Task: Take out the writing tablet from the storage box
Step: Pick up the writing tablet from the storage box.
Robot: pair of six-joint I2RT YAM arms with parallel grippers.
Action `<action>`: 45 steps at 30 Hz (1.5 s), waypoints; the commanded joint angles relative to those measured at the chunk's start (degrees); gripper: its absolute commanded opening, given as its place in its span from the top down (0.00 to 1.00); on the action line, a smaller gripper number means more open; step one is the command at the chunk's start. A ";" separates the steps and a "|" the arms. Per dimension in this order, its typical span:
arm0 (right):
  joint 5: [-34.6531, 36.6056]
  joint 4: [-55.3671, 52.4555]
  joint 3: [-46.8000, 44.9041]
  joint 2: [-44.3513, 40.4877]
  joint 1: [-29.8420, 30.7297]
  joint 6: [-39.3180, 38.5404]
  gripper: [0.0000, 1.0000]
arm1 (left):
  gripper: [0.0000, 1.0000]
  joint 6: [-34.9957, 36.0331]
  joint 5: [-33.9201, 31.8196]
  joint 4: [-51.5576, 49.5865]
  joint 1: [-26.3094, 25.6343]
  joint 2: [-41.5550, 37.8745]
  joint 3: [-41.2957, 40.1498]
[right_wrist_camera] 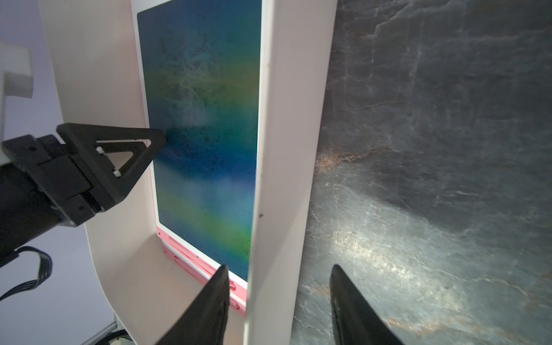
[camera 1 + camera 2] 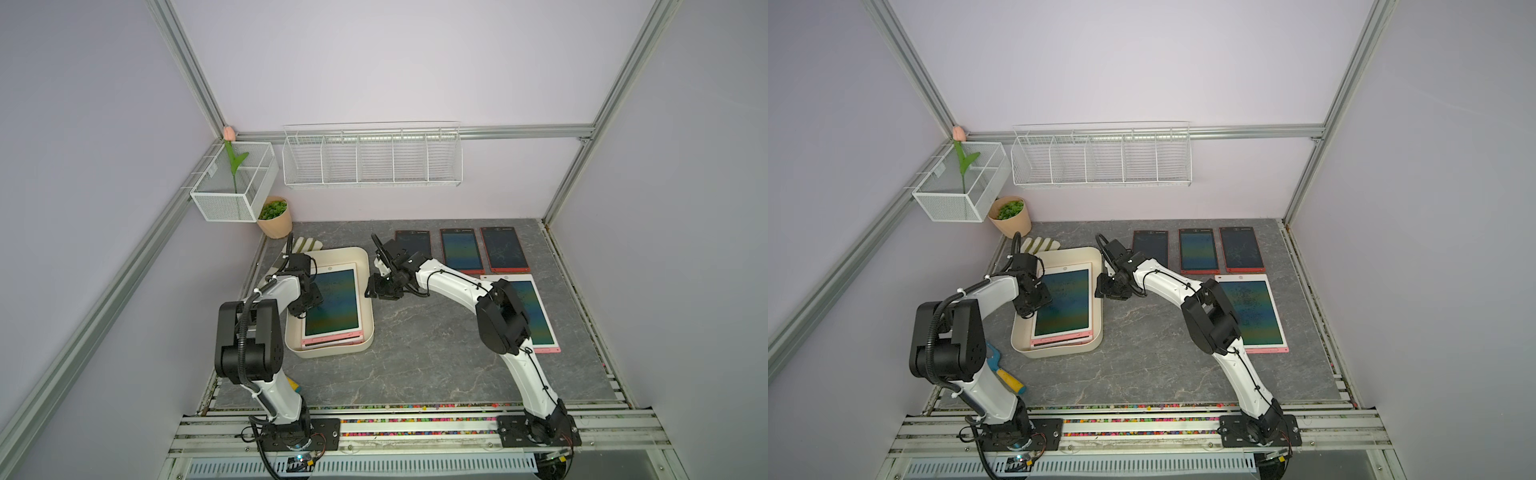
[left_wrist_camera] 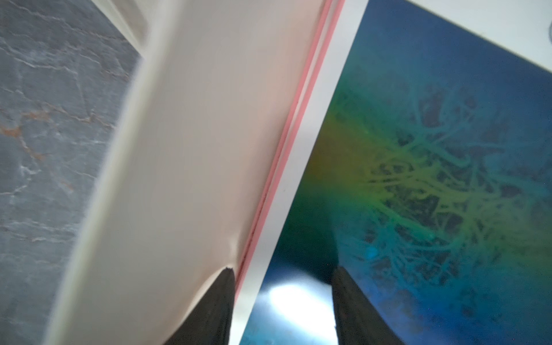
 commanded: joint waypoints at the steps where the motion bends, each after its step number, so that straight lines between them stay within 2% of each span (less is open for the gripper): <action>1: -0.66 0.41 0.02 0.42 0.21 0.17 0.45 | 0.47 -0.95 0.26 -1.37 0.91 2.64 -0.49; 5: -0.66 0.68 -0.45 0.11 0.13 0.07 0.45 | 0.46 -0.93 1.03 -1.22 1.20 2.54 -0.92; 11: -0.61 0.79 -0.19 0.05 0.15 -0.03 0.45 | 0.46 -0.31 8.82 0.03 1.52 3.77 -1.29; 13: -0.69 0.69 -0.04 0.20 0.11 0.05 0.45 | 0.41 -0.12 9.70 -0.41 1.49 3.74 -1.12; 18: -1.12 0.73 0.33 0.88 0.10 0.18 0.45 | 0.41 -0.31 12.59 1.07 1.52 1.49 -2.67; 24: -1.54 0.95 0.43 1.22 0.10 0.34 0.45 | 0.41 0.19 14.18 0.87 1.52 2.91 -1.78; 26: -1.72 1.10 0.43 1.28 0.15 0.39 0.45 | 0.41 0.67 13.42 0.24 1.48 3.07 -1.34; 30: -2.00 0.99 0.83 1.75 0.19 0.35 0.45 | 0.42 1.42 6.49 -2.90 1.48 3.60 0.16; 35: -2.05 0.36 1.96 2.32 0.33 0.33 0.45 | 0.42 1.00 3.41 -3.85 1.22 4.56 0.59; 37: -1.90 0.13 2.05 2.21 0.35 0.29 0.45 | 0.42 1.14 3.83 -3.49 1.26 4.88 0.56; 41: -1.63 -0.14 2.08 2.07 0.36 0.21 0.45 | 0.43 1.57 8.67 -2.18 1.12 5.74 0.55; 45: -1.50 -0.19 2.17 2.25 0.30 0.16 0.45 | 0.44 2.11 9.40 -2.27 1.07 5.66 0.40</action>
